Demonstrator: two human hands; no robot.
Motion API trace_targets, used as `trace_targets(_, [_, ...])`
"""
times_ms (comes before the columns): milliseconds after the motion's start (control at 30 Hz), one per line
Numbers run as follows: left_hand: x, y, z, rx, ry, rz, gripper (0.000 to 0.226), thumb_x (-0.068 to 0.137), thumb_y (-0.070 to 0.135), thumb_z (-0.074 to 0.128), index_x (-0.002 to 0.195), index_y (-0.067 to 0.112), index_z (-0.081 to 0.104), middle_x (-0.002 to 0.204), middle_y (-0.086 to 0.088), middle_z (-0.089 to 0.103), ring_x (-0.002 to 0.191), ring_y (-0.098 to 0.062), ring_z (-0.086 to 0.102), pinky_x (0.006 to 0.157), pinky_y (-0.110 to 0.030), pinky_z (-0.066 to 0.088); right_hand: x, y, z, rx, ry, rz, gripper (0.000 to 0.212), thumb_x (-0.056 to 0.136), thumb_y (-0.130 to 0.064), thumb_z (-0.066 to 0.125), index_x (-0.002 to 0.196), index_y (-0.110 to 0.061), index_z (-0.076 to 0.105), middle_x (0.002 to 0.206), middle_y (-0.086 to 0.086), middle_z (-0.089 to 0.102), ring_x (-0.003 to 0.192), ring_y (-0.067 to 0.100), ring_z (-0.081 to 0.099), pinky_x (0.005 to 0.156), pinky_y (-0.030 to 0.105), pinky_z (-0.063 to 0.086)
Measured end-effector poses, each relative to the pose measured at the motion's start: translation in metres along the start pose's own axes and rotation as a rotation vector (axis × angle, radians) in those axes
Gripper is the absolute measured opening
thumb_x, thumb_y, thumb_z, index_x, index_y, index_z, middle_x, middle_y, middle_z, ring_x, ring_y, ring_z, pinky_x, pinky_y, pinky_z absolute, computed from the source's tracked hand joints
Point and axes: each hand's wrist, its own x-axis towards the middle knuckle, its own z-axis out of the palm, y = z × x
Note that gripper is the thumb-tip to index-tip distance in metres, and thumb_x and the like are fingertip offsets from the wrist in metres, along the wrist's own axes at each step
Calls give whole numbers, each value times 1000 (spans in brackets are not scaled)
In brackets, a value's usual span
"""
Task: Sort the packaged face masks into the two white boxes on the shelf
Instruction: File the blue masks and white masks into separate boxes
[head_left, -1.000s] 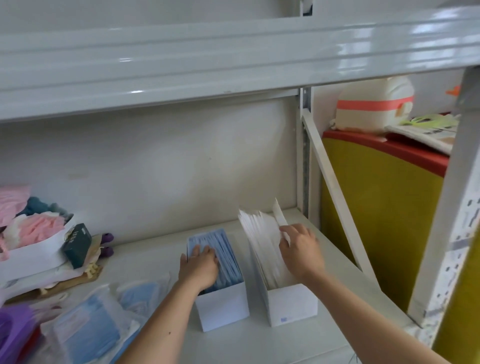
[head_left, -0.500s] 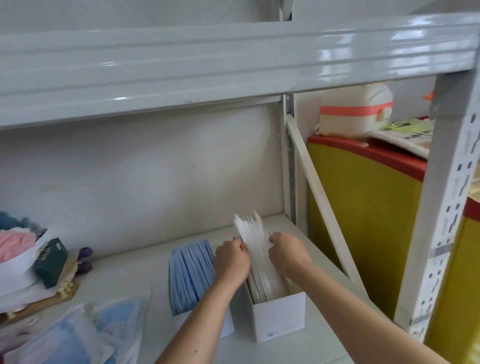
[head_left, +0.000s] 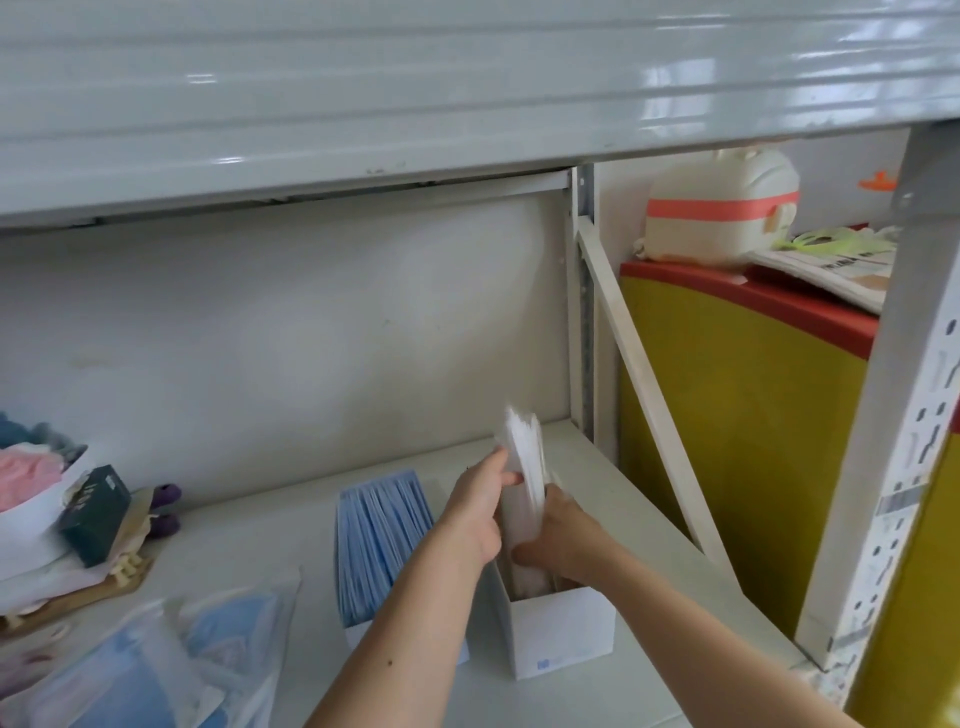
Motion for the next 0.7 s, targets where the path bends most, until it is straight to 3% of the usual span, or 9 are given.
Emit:
trace_targets(100, [0, -7, -1, -77, -16, 4, 46, 99, 37, 40, 123, 1, 56, 130, -13, 54, 109, -23, 54, 87, -29, 37, -8, -3, -7, 15, 36, 44, 64, 76, -30, 74, 129, -21, 38, 113, 3, 56, 105, 24, 60, 82, 31, 55])
trace_targets(200, [-6, -10, -5, -176, -38, 10, 50, 100, 33, 39, 140, 3, 40, 131, -17, 53, 110, -23, 54, 96, -32, 38, -8, -3, -12, -80, 74, 67, 51, 90, -17, 59, 134, -15, 34, 119, 9, 57, 105, 26, 61, 85, 32, 54])
trace_targets(300, [-9, -10, -7, -192, -37, 5, 47, 100, 31, 40, 137, 3, 42, 139, -17, 48, 117, -23, 52, 98, -33, 38, -11, -8, -16, -94, 120, 25, 50, 91, -15, 57, 135, -17, 33, 113, 8, 56, 98, 23, 62, 83, 32, 57])
trace_targets(367, [-6, -9, -9, -189, -13, 10, 40, 99, 31, 41, 126, 3, 51, 124, -12, 58, 104, -18, 54, 80, -29, 45, -13, -13, -23, -35, 154, -16, 49, 91, -14, 57, 134, -19, 34, 106, 4, 54, 91, 20, 61, 77, 29, 57])
trace_targets(433, [-5, -10, -12, -204, -1, 31, 33, 99, 29, 42, 110, 2, 57, 90, -9, 66, 81, -15, 61, 67, -25, 46, -15, -17, -32, 5, 175, -52, 47, 92, -14, 56, 133, -18, 35, 103, 4, 53, 85, 18, 58, 67, 26, 54])
trace_targets(467, [-4, -11, -14, -232, 7, 49, 28, 99, 27, 43, 97, 3, 59, 68, -8, 63, 63, -15, 61, 58, -24, 48, -15, -17, -38, 26, 186, -63, 47, 92, -13, 55, 134, -17, 34, 103, 4, 54, 83, 18, 57, 62, 23, 52])
trace_targets(533, [3, -11, -19, -290, 62, 92, 22, 96, 19, 48, 78, 9, 55, 60, -3, 50, 53, -12, 49, 57, -22, 44, -16, -16, -49, 76, 215, -76, 51, 91, -12, 55, 136, -17, 32, 103, 4, 54, 78, 17, 57, 56, 20, 48])
trace_targets(600, [11, -11, -26, -193, 145, 167, 17, 94, 10, 51, 79, 11, 58, 73, -3, 53, 68, -14, 52, 75, -27, 46, -17, -14, -57, 93, 220, -76, 52, 92, -11, 54, 138, -17, 30, 101, 2, 52, 75, 15, 56, 53, 19, 47])
trace_targets(700, [15, -16, -32, 242, 223, 289, 26, 92, 11, 51, 115, 5, 63, 107, -9, 63, 104, -26, 59, 100, -37, 46, -20, -15, -64, 23, 205, -80, 54, 92, -11, 55, 139, -16, 29, 100, 2, 52, 76, 16, 58, 58, 22, 51])
